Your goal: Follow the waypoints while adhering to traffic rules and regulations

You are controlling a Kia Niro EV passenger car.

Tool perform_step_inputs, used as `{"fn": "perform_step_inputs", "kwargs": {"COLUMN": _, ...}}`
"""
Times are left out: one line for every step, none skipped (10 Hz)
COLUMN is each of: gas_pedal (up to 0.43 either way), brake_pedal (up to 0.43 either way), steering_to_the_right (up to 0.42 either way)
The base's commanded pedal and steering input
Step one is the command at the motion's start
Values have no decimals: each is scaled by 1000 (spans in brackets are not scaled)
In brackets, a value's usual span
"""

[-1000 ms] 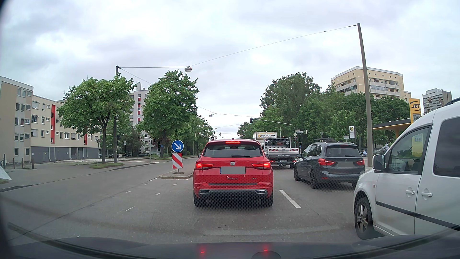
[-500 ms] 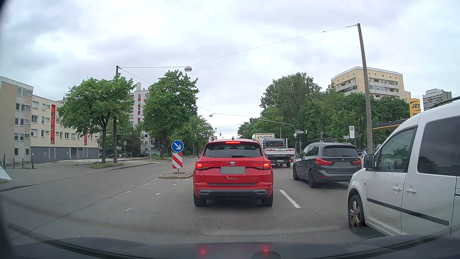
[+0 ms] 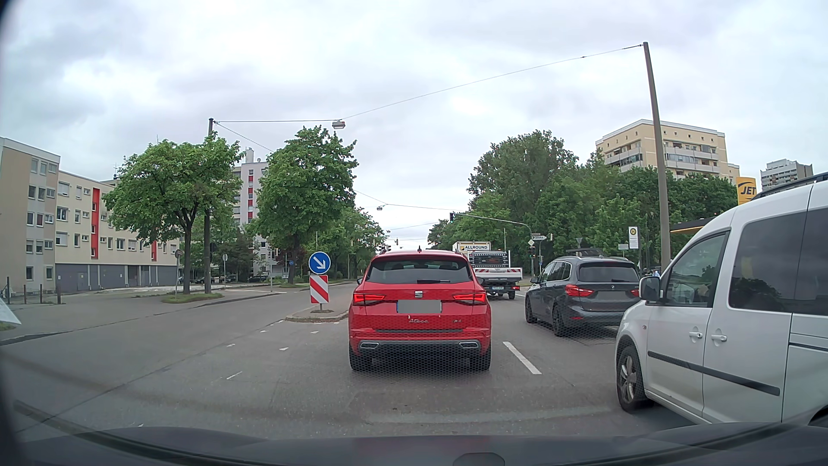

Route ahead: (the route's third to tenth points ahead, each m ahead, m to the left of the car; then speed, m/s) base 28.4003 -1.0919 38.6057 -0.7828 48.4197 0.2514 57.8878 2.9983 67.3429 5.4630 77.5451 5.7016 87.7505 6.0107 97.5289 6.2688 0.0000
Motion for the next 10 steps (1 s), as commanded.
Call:
{"fn": "perform_step_inputs", "kwargs": {"gas_pedal": 0, "brake_pedal": 61, "steering_to_the_right": 3}}
{"fn": "perform_step_inputs", "kwargs": {"gas_pedal": 0, "brake_pedal": 0, "steering_to_the_right": 3}}
{"fn": "perform_step_inputs", "kwargs": {"gas_pedal": 0, "brake_pedal": 0, "steering_to_the_right": 3}}
{"fn": "perform_step_inputs", "kwargs": {"gas_pedal": 0, "brake_pedal": 0, "steering_to_the_right": 3}}
{"fn": "perform_step_inputs", "kwargs": {"gas_pedal": 0, "brake_pedal": 0, "steering_to_the_right": 3}}
{"fn": "perform_step_inputs", "kwargs": {"gas_pedal": 0, "brake_pedal": 0, "steering_to_the_right": 3}}
{"fn": "perform_step_inputs", "kwargs": {"gas_pedal": 0, "brake_pedal": 0, "steering_to_the_right": 3}}
{"fn": "perform_step_inputs", "kwargs": {"gas_pedal": 0, "brake_pedal": 0, "steering_to_the_right": 3}}
{"fn": "perform_step_inputs", "kwargs": {"gas_pedal": 0, "brake_pedal": 0, "steering_to_the_right": 3}}
{"fn": "perform_step_inputs", "kwargs": {"gas_pedal": 0, "brake_pedal": 0, "steering_to_the_right": 3}}
